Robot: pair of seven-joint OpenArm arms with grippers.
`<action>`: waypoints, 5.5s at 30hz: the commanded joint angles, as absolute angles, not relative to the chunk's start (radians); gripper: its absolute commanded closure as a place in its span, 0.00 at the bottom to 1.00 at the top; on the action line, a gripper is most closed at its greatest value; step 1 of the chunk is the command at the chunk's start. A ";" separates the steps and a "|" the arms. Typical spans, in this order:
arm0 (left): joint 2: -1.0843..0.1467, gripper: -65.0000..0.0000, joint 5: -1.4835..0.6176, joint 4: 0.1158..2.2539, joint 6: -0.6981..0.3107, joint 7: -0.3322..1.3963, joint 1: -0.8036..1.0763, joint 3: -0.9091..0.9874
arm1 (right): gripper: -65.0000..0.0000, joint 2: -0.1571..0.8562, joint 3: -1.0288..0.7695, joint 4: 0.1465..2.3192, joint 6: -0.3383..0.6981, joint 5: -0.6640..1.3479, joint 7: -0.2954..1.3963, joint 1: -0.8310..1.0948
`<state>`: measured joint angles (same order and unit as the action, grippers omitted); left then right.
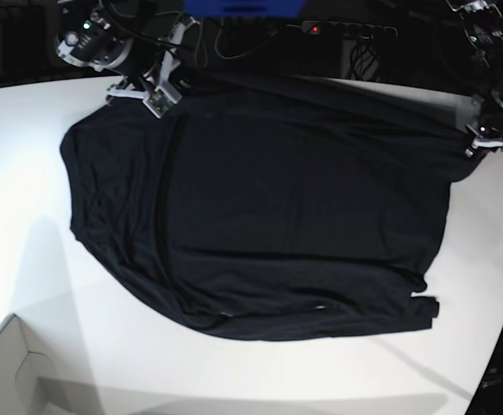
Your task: Layout the t-shirt on the table in an organized manner, then fold the t-shirt properly
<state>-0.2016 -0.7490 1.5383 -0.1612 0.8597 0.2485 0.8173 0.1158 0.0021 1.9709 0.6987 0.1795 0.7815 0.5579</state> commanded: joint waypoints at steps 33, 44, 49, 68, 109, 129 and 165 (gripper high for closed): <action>-0.223 1.00 -0.762 1.555 -0.170 0.839 0.262 0.823 | 0.64 0.031 0.007 2.015 0.698 0.193 0.750 0.601; -0.225 1.00 -0.762 1.550 -0.170 0.839 0.255 0.823 | 0.64 0.036 0.035 2.003 0.698 0.191 0.671 0.619; -0.225 1.00 -0.762 1.550 -0.170 0.839 0.254 0.823 | 0.64 0.033 0.035 1.934 0.698 0.189 0.642 0.591; -0.225 1.00 -0.760 1.550 -0.170 0.837 0.254 0.823 | 0.64 0.038 -0.002 1.868 0.698 0.189 0.628 0.558; -0.225 1.00 -0.762 1.560 -0.170 0.839 0.303 0.880 | 1.00 0.101 -0.004 2.015 0.698 0.199 0.628 0.636; -0.217 1.00 -0.757 1.584 -0.170 0.839 0.332 0.874 | 1.00 0.229 0.090 2.018 0.698 0.197 0.564 0.740; -0.226 1.00 -0.751 1.518 -0.170 0.839 0.262 0.840 | 1.00 0.240 -0.010 2.015 0.698 0.196 0.507 0.622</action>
